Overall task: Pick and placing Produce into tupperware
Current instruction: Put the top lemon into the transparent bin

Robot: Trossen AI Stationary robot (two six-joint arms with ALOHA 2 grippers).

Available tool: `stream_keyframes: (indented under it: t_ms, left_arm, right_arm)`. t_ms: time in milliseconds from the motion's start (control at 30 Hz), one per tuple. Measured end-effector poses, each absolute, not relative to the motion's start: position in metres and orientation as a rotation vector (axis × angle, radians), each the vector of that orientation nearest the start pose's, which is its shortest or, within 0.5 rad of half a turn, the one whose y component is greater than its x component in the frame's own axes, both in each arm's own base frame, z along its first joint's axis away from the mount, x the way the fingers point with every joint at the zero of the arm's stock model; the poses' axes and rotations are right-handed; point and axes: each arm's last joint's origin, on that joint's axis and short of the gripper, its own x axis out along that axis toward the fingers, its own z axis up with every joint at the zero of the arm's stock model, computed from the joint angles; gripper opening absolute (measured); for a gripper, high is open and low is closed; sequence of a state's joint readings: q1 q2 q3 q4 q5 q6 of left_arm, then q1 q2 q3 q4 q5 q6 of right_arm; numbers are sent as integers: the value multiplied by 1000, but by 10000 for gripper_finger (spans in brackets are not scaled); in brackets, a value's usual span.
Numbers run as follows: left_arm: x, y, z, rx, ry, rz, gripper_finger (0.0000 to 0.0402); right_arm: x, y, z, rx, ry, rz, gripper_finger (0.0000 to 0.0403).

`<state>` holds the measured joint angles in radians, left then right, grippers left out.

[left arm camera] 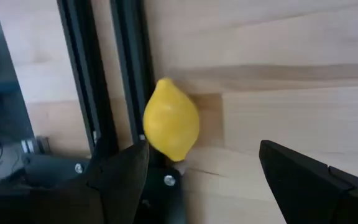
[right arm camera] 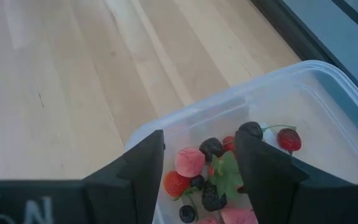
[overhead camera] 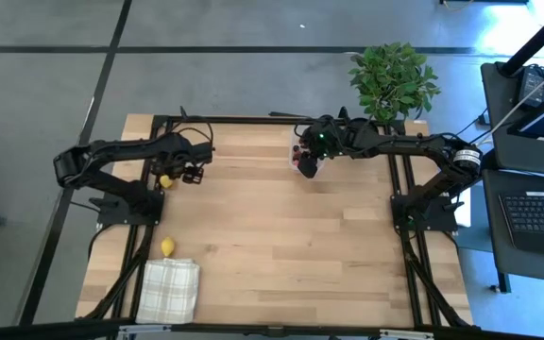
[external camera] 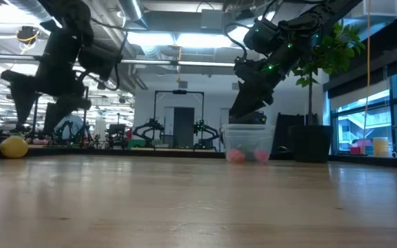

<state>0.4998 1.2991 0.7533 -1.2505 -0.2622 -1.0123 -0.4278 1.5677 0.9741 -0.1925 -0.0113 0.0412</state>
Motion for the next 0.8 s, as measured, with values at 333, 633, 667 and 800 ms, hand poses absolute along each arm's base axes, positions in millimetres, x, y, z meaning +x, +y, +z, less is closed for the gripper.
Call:
stream_keyframes:
  t_ms: [333, 633, 667, 800]
  left_arm:
    - [138, 94, 181, -964, 1335, 1525, 298]
    - [132, 92, 165, -1008, 1285, 1579, 297]
    - [132, 92, 164, -1001, 1281, 1584, 297]
    - [130, 93, 161, -963, 1256, 1626, 297]
  right_arm:
    - [295, -134, 212, 210, 766, -410, 199]
    - [295, -134, 212, 188, 770, -401, 199]
    - [295, -134, 212, 188, 770, -401, 199]
    - [295, -134, 212, 188, 770, -401, 199]
